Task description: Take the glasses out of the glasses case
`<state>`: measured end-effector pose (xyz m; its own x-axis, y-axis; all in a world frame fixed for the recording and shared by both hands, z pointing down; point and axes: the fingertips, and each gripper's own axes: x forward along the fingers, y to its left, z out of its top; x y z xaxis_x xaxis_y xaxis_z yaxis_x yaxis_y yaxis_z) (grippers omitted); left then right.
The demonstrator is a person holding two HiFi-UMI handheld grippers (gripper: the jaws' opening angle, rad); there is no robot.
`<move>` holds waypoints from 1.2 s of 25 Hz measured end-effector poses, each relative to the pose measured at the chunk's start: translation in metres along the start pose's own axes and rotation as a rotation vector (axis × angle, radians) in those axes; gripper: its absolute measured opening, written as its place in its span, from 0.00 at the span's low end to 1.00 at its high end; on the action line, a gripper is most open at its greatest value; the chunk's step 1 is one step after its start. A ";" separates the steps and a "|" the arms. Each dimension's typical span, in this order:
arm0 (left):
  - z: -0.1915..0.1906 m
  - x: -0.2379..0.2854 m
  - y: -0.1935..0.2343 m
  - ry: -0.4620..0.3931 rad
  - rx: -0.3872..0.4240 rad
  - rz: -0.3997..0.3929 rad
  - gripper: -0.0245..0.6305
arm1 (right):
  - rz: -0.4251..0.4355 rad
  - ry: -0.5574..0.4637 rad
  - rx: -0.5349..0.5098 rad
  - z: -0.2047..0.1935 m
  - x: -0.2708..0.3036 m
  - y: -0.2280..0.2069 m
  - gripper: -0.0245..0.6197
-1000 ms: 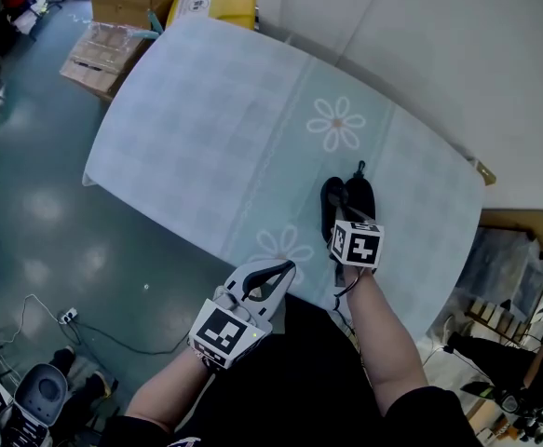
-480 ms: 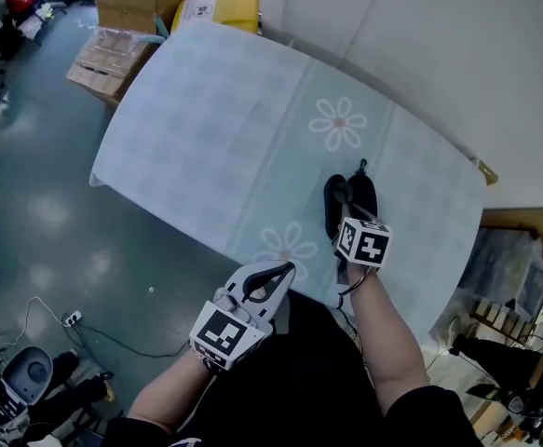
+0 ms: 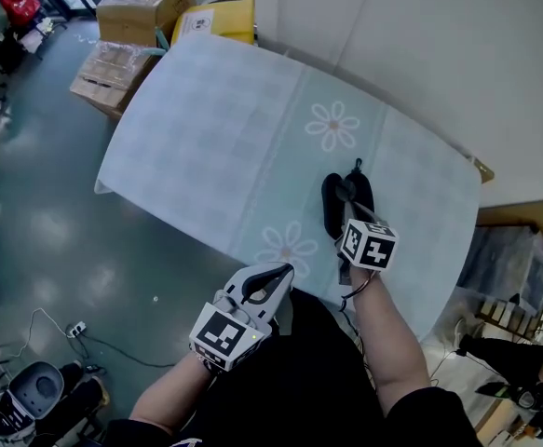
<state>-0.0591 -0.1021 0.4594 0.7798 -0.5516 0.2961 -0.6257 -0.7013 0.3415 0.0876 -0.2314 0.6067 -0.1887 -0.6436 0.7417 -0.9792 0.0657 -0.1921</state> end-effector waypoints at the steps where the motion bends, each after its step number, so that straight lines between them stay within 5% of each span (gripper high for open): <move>1: 0.000 -0.001 -0.002 -0.001 0.003 -0.002 0.08 | 0.003 -0.015 0.002 0.002 -0.004 0.001 0.08; 17: -0.001 -0.049 -0.025 -0.040 0.047 -0.015 0.08 | 0.133 -0.293 0.005 0.029 -0.106 0.051 0.08; 30: -0.009 -0.084 -0.043 -0.052 0.090 -0.039 0.08 | 0.200 -0.389 -0.041 0.000 -0.189 0.087 0.08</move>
<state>-0.0974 -0.0213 0.4280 0.8051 -0.5437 0.2370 -0.5922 -0.7594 0.2694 0.0377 -0.1038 0.4498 -0.3407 -0.8537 0.3939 -0.9297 0.2436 -0.2761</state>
